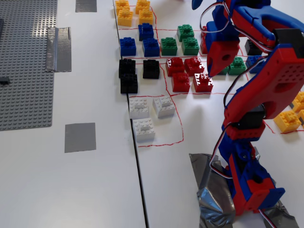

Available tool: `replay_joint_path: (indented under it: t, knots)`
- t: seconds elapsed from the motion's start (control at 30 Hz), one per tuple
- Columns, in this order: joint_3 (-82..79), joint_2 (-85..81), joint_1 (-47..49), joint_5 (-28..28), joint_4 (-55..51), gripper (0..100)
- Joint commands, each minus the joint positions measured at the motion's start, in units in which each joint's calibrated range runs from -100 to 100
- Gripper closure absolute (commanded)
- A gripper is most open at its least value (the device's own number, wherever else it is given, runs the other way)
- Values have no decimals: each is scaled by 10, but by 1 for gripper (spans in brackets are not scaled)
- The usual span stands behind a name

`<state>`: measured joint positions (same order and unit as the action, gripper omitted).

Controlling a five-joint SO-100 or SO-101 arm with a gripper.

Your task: Grab the block and put it in the grey marker

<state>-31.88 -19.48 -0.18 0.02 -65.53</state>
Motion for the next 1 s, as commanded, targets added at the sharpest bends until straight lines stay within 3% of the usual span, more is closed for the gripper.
replay_joint_path:
  t: [0.0,0.97]
  knots:
    - [15,-27,-29,0,22,100]
    - [5,-41,-30,0,25,100]
